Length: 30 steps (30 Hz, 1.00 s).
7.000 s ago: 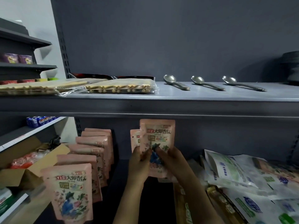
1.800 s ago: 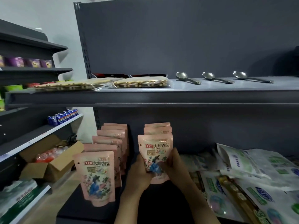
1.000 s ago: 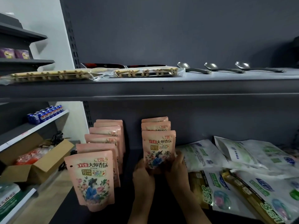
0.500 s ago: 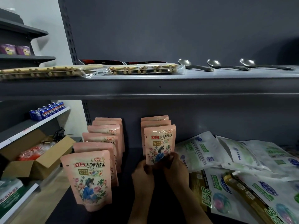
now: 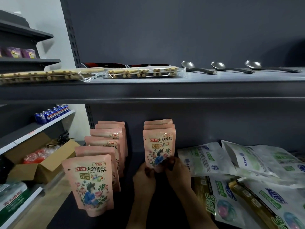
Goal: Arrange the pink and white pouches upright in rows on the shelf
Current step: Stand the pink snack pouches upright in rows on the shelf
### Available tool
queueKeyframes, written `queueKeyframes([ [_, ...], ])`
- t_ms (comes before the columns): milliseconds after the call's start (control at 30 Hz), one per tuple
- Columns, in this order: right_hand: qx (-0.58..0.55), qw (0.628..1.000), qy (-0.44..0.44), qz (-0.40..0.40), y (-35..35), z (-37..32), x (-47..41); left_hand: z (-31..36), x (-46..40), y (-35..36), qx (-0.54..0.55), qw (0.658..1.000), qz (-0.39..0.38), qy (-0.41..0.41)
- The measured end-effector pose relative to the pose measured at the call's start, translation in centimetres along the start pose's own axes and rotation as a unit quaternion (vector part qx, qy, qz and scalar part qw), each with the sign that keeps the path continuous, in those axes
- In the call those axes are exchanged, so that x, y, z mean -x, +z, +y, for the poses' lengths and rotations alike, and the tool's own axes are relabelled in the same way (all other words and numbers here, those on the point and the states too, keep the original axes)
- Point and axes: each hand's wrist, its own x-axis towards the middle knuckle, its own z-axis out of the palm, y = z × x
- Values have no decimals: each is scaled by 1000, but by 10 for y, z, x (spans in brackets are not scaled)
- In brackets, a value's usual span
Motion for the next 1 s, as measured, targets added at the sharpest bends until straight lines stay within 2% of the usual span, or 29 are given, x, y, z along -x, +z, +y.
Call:
queueKeyframes([
  [167, -27, 999, 8, -17, -2, 1, -4, -3, 1, -2, -8, 1000, 20, 20],
  [300, -75, 997, 9, 24, -20, -2, -4, 18, 4, -8, 14, 988, 135, 76],
  [400, -75, 994, -14, 76, -45, -2, -5, 55, 14, -11, 48, 976, 153, 145],
  [567, -64, 986, -18, 156, -102, 21, -3, 114, 38, 31, 79, 966, 102, 223],
  [733, -83, 971, 52, 219, -158, 75, 8, 137, 69, 95, 101, 968, 5, 230],
  [867, -66, 966, 93, 234, -196, 116, 15, 154, 94, 141, 97, 967, -86, 219],
  [1000, -26, 964, 121, 237, -233, 151, 13, 177, 110, 181, 83, 951, -167, 245],
])
